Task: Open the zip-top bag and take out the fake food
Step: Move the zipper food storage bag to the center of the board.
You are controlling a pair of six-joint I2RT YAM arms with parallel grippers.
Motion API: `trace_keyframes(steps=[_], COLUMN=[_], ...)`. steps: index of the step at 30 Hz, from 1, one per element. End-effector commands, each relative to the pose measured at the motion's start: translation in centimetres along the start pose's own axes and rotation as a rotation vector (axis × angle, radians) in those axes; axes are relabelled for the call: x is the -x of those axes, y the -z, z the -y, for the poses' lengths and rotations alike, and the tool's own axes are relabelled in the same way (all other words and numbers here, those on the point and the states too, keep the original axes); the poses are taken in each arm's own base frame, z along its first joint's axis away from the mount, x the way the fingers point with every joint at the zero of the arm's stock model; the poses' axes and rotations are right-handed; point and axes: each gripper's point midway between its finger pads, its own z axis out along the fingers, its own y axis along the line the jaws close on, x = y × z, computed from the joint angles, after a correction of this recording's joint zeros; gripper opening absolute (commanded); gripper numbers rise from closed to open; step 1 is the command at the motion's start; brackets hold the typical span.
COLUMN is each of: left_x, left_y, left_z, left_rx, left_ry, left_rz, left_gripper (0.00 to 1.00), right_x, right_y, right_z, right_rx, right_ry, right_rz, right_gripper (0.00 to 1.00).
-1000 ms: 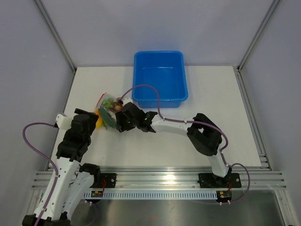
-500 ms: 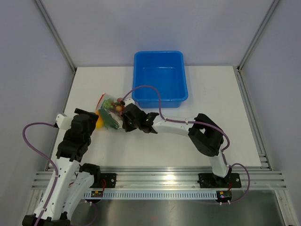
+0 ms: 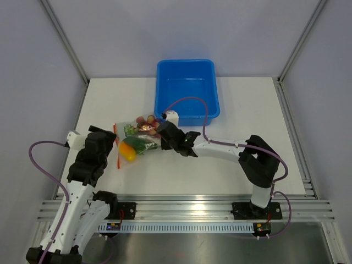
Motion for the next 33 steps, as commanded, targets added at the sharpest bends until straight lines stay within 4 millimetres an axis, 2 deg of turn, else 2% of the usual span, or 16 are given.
trace_keyframes(steps=[1, 3, 9, 11, 12, 18, 19, 20, 24, 27, 29, 30, 31, 33], left_x=[0.3, 0.2, -0.1, -0.3, -0.3, -1.0, -1.0, -1.2, -1.7, -2.2, -2.2, -2.2, -2.2, -2.0], left_y=[-0.3, -0.3, -0.6, -0.7, -0.8, -1.2, -1.3, -1.3, -1.8, -2.0, -2.0, -2.0, -1.9, -1.8], left_z=[0.8, 0.9, 0.9, 0.9, 0.9, 0.7, 0.9, 0.8, 1.0, 0.8, 1.2, 1.1, 1.2, 1.2], left_rx=[-0.025, -0.026, -0.028, -0.032, -0.030, -0.032, -0.041, -0.037, -0.028, -0.010, -0.023, -0.018, -0.024, -0.027], left_ry=[0.006, 0.004, 0.003, 0.003, 0.005, 0.017, 0.018, 0.017, -0.002, -0.012, -0.015, -0.016, -0.016, -0.016], left_rz=[0.013, 0.010, 0.004, 0.000, 0.000, -0.016, -0.015, -0.017, -0.041, -0.059, -0.064, -0.067, -0.067, -0.063], left_gripper=[0.99, 0.99, 0.99, 0.99, 0.99, 0.99, 0.99, 0.99, 0.99, 0.99, 0.99, 0.99, 0.99, 0.99], right_x=[3.1, 3.5, 5.0, 5.1, 5.2, 5.5, 5.5, 5.5, 5.2, 4.4, 4.4, 4.8, 4.4, 3.9], right_y=[0.7, 0.3, 1.0, 1.4, 1.6, 2.5, 2.7, 3.1, 4.6, 5.6, 6.2, 6.4, 6.4, 6.3], right_z=[3.4, 5.1, 8.7, 9.2, 9.0, 7.9, 7.9, 7.9, 6.8, 4.1, 4.3, 3.4, 3.8, 3.6], right_rx=[-0.104, -0.142, -0.245, -0.269, -0.257, -0.200, -0.203, -0.212, -0.155, -0.098, -0.176, -0.182, -0.206, -0.201], right_ry=[-0.105, -0.134, -0.167, -0.153, -0.150, -0.162, -0.154, -0.149, -0.135, -0.057, 0.052, 0.087, 0.125, 0.115], right_rz=[0.076, 0.079, 0.118, 0.117, 0.118, 0.119, 0.116, 0.125, 0.135, 0.168, 0.190, 0.193, 0.168, 0.141], right_gripper=[0.00, 0.00, 0.00, 0.06, 0.15, 0.48, 0.62, 0.68, 0.71, 0.72, 0.73, 0.73, 0.73, 0.73])
